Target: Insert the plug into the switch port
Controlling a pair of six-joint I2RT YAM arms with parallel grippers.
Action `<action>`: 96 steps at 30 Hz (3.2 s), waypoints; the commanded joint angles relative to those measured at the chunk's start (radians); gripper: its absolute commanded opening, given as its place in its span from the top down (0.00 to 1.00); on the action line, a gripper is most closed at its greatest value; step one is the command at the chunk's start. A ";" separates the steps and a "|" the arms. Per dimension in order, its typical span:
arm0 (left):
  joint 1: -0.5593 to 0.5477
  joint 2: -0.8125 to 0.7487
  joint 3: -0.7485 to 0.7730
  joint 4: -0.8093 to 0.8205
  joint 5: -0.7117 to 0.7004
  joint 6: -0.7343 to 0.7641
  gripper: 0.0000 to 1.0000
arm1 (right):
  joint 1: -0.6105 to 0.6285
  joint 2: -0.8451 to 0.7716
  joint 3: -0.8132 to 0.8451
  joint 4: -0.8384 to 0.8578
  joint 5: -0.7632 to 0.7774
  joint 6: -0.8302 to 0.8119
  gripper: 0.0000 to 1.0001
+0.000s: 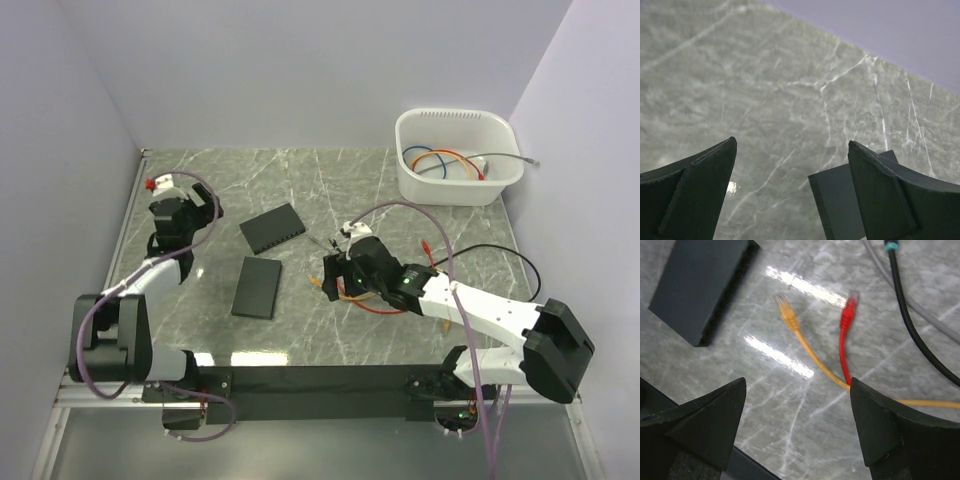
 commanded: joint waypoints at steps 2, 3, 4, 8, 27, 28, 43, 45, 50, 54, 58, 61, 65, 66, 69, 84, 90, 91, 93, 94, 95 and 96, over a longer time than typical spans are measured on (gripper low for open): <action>0.092 0.072 0.121 -0.173 0.238 -0.113 0.01 | 0.014 0.040 0.077 0.055 -0.022 -0.029 0.09; 0.086 0.066 0.117 -0.176 0.213 -0.113 0.01 | 0.012 0.045 0.084 0.061 -0.033 -0.032 0.09; 0.062 0.010 0.101 -0.172 0.172 -0.111 0.01 | 0.014 0.063 0.089 0.065 -0.039 -0.033 0.10; -0.009 -0.217 -0.033 -0.103 0.055 -0.142 0.01 | 0.014 0.123 0.118 0.091 -0.061 -0.041 0.11; -0.093 -0.615 -0.273 -0.285 0.135 -0.255 0.05 | -0.008 0.400 0.216 0.205 -0.174 -0.035 0.29; -0.095 -0.621 -0.284 -0.291 0.132 -0.254 0.05 | -0.015 0.405 0.212 0.213 -0.188 -0.023 0.30; -0.126 -0.678 -0.328 -0.311 0.153 -0.260 0.07 | -0.069 0.473 0.172 0.291 -0.265 -0.011 0.35; -0.130 -0.682 -0.330 -0.313 0.153 -0.262 0.07 | -0.072 0.483 0.163 0.298 -0.263 -0.009 0.35; -0.135 -0.685 -0.330 -0.316 0.149 -0.259 0.07 | -0.081 0.497 0.146 0.308 -0.260 -0.001 0.36; -0.140 -0.688 -0.327 -0.325 0.146 -0.256 0.08 | -0.092 0.497 0.127 0.320 -0.269 0.005 0.43; -0.143 -0.699 -0.328 -0.336 0.139 -0.252 0.08 | -0.095 0.486 0.104 0.332 -0.280 0.011 0.48; -0.144 -0.699 -0.334 -0.334 0.138 -0.254 0.08 | -0.094 0.489 0.092 0.335 -0.295 0.016 0.55; -0.150 -0.688 -0.337 -0.328 0.141 -0.259 0.08 | -0.095 0.493 0.075 0.358 -0.324 0.020 0.65; -0.155 -0.690 -0.337 -0.328 0.141 -0.259 0.09 | -0.095 0.488 0.071 0.364 -0.332 0.020 0.69; -0.169 -0.698 -0.334 -0.337 0.136 -0.259 0.08 | -0.094 0.471 0.055 0.386 -0.364 0.017 0.76; -0.414 -0.596 -0.279 -0.418 0.141 -0.448 0.13 | 0.076 0.281 0.001 0.404 -0.230 -0.092 1.00; -0.525 -0.532 -0.217 -0.452 0.133 -0.525 0.15 | 0.138 0.201 -0.038 0.481 -0.217 -0.110 1.00; -0.532 -0.532 -0.207 -0.477 0.133 -0.532 0.15 | 0.153 0.194 -0.040 0.487 -0.208 -0.113 1.00; -0.548 -0.541 -0.189 -0.498 0.103 -0.545 0.15 | 0.167 0.172 -0.038 0.489 -0.184 -0.121 1.00; -0.554 -0.544 -0.184 -0.503 0.104 -0.548 0.16 | 0.175 0.167 -0.037 0.495 -0.180 -0.124 1.00; -0.566 -0.550 -0.181 -0.503 0.103 -0.553 0.16 | 0.181 0.160 -0.037 0.498 -0.180 -0.127 1.00; -0.571 -0.552 -0.179 -0.503 0.101 -0.561 0.16 | 0.185 0.158 -0.031 0.501 -0.182 -0.135 1.00</action>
